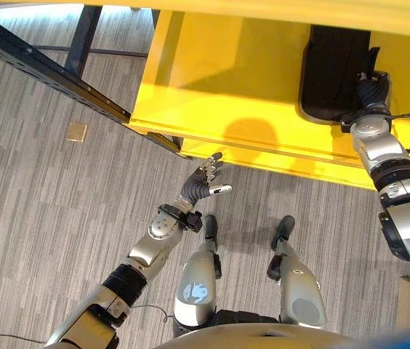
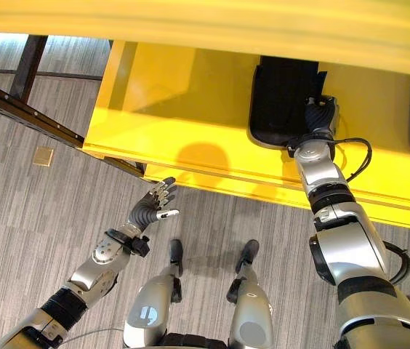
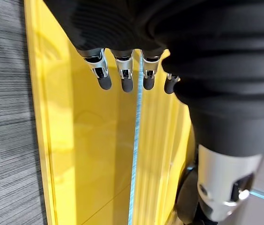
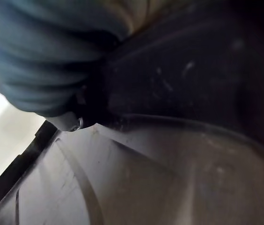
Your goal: Move parts from the plastic box to the shelf.
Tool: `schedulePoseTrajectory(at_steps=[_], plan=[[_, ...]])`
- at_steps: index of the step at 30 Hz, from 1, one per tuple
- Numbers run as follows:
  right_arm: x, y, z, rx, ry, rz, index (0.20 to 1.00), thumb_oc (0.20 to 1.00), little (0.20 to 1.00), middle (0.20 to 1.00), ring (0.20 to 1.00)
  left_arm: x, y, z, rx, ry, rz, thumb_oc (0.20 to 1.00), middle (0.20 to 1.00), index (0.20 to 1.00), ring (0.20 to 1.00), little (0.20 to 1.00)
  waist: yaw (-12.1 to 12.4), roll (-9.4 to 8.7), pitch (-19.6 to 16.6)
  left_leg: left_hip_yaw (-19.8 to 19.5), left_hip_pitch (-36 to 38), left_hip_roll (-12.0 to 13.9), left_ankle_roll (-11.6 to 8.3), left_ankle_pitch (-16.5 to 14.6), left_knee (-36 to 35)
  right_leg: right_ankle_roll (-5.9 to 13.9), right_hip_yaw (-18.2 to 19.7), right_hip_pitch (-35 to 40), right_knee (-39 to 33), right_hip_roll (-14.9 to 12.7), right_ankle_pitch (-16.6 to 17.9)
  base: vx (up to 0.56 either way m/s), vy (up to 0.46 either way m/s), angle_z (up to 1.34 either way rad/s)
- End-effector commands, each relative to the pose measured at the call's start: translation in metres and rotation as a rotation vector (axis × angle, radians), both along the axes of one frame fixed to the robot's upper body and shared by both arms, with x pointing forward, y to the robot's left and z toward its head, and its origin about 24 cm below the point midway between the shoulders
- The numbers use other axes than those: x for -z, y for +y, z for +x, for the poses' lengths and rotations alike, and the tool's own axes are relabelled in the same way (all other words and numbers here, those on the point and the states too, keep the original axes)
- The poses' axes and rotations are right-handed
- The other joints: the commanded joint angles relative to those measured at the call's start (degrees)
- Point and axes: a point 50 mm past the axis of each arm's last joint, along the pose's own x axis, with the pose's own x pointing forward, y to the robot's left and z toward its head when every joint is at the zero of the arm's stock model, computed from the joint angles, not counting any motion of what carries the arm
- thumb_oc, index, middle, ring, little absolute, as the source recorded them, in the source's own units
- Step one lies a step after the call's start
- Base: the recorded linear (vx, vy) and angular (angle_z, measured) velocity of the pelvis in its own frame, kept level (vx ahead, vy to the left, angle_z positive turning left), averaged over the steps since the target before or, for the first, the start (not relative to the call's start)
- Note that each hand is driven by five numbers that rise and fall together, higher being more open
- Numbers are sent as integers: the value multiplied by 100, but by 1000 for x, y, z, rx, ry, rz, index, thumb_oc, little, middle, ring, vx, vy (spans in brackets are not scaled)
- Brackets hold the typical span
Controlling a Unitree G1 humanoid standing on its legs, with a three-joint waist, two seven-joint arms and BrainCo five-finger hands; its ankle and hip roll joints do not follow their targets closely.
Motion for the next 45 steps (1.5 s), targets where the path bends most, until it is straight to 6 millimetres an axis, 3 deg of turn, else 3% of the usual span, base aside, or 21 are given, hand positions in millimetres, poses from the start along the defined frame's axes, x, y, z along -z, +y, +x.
schedulePoseTrajectory(at_steps=[1,10,19,29,38,45], plan=[[14,-16,-4,77,102,-61,200,200,200,200,200,-17,-14,-6,48,-78,-77,1000,1000,1000,1000,1000,105,52,-67,38,-201,90,-14,414,79,177,120,-109,1210,-179,-777,0,0,0],[-25,-29,-3,142,74,-198,200,200,200,200,200,-18,-16,-9,68,-69,-56,1000,1000,1000,1000,1000,135,77,63,64,-389,127,-40,429,182,186,148,-346,1392,-185,-816,0,-27,-2],[-48,-37,-6,179,45,-326,200,200,200,200,200,-17,-15,-12,78,-66,-44,1000,1000,1000,1000,1000,104,79,63,98,-461,154,-56,427,223,185,191,-475,1494,-186,-845,0,-4,-1],[-63,-50,-11,216,39,-365,200,200,200,200,200,-15,-13,-16,92,-62,-33,1000,1000,1000,1000,1000,101,75,63,116,-457,175,-74,401,260,179,200,-490,1539,-185,-882,1,-6,0],[-81,-43,-10,202,-2,-454,200,200,200,200,200,-12,-13,-18,103,-52,-23,1000,1000,1000,1000,1000,102,128,63,128,-459,162,-86,400,248,173,211,-537,1580,-207,-904,-4,-9,-1],[-87,-39,-8,196,-24,-417,200,200,200,200,200,-12,-15,-19,112,-49,-18,1000,1000,1000,1000,1000,104,149,63,138,-461,166,-92,396,263,176,207,-567,1629,-238,-907,0,0,0]])
